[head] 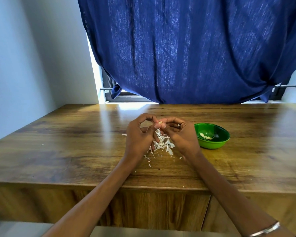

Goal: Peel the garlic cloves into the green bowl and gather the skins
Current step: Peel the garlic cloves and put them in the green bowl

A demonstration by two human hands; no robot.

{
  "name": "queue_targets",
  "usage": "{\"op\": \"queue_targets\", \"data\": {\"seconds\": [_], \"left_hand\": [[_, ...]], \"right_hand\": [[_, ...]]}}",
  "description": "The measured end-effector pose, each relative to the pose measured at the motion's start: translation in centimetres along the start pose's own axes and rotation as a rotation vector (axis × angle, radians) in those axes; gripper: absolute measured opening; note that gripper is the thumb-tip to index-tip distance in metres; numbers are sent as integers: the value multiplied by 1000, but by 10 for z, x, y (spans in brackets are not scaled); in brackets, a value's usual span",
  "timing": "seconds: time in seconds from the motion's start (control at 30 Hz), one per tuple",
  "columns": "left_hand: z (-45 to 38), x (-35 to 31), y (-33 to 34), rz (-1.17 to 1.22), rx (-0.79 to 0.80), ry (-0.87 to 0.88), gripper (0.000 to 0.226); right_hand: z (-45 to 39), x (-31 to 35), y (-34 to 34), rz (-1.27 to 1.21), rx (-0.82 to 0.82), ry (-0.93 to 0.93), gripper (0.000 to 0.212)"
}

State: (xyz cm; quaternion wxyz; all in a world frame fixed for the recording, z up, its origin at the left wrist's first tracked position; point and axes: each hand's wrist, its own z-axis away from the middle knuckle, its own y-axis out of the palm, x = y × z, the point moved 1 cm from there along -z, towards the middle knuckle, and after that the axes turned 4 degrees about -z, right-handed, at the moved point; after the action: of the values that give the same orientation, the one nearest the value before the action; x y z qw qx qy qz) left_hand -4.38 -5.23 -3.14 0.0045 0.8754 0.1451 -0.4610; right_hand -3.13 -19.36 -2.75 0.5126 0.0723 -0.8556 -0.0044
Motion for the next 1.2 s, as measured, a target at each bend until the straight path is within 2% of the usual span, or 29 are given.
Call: {"op": "queue_targets", "data": {"seconds": [0.17,0.23,0.47,0.67,0.8,0.9,1.1,1.2], "left_hand": [[0,3,-4,-21,39,-11,16],[1,4,-5,-47,56,-8,18],[5,2,1,-56,42,52,23],[3,0,6,84,-48,41,7],[2,-1,4,33,-59,59,6],[2,1,3,-5,-92,59,9],[1,1,3,-102,-156,112,22],[-1,4,1,-137,-163,111,25]], "right_hand": [[-1,-4,-1,136,49,-50,8],[0,-4,2,160,65,-55,20],[1,-4,5,121,87,-49,22],[-1,-2,7,-11,-26,-65,11],[1,1,5,-28,-20,-39,8],[2,3,6,-89,-22,6,7],[2,6,7,-305,-6,256,9],[2,6,8,-252,38,283,15]]}}
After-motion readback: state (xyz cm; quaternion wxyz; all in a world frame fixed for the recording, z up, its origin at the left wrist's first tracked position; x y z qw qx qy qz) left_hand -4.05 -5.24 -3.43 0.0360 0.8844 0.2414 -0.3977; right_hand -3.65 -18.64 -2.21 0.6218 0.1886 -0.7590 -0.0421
